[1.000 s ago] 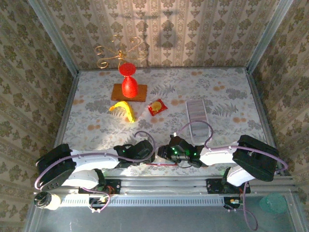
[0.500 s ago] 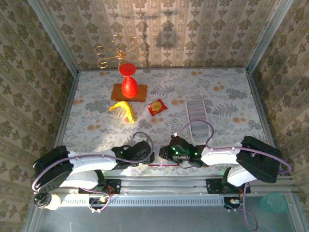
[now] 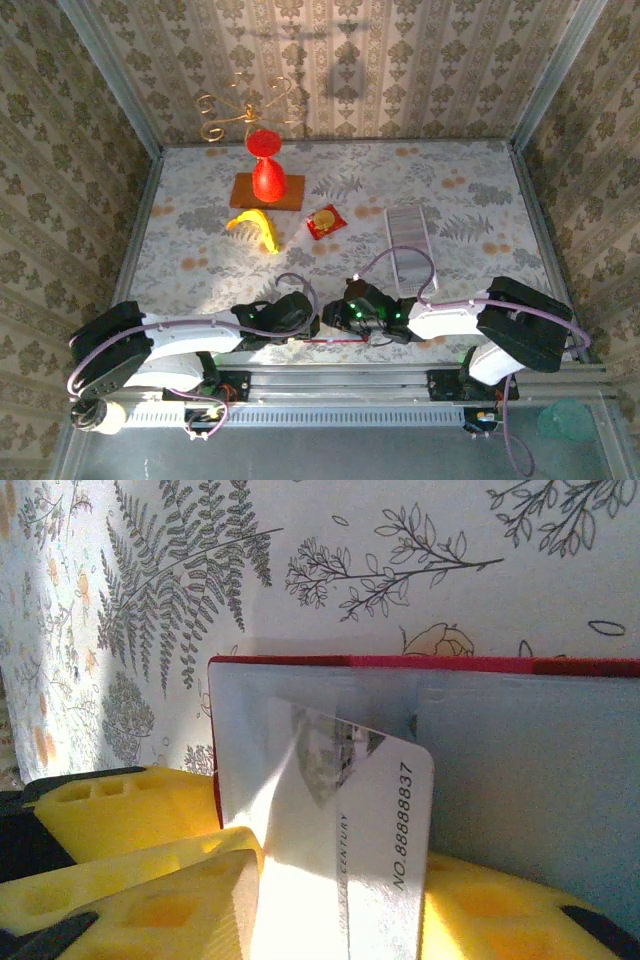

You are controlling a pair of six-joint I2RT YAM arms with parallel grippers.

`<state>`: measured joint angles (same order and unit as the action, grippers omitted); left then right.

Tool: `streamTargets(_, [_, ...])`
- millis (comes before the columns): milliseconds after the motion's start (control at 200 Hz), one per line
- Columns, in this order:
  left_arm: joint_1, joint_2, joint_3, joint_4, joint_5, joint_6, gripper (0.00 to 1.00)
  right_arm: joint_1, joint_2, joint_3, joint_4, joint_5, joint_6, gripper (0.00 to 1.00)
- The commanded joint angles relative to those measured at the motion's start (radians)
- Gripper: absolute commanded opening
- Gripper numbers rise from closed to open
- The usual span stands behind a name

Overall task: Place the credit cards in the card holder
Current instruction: Insert the credit card into the card slot.

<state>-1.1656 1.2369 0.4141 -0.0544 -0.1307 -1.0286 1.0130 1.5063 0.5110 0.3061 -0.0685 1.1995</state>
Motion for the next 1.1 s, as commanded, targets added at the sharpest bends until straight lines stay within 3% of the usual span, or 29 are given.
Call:
streamTargets(0, [-0.010, 0.013, -0.021, 0.016, 0.035, -0.018, 0.38, 0.007, -0.023, 0.017, -0.113, 0.036, -0.040, 0.43])
streamTargets(180, [-0.009, 0.010, -0.029, 0.021, 0.031, -0.022, 0.38, 0.005, -0.107, 0.017, -0.257, 0.111, -0.077, 0.45])
streamTargets(310, [-0.009, 0.009, -0.031, 0.020, 0.032, -0.022, 0.38, 0.006, -0.155, -0.001, -0.266, 0.121, -0.081, 0.45])
streamTargets(775, [-0.011, 0.003, -0.044, 0.035, 0.036, -0.035, 0.38, 0.010, -0.032, 0.036, -0.163, 0.065, -0.063, 0.08])
streamTargets(1095, [-0.011, -0.008, -0.063, 0.062, 0.035, -0.050, 0.38, 0.027, 0.014, 0.067, -0.082, 0.031, -0.053, 0.05])
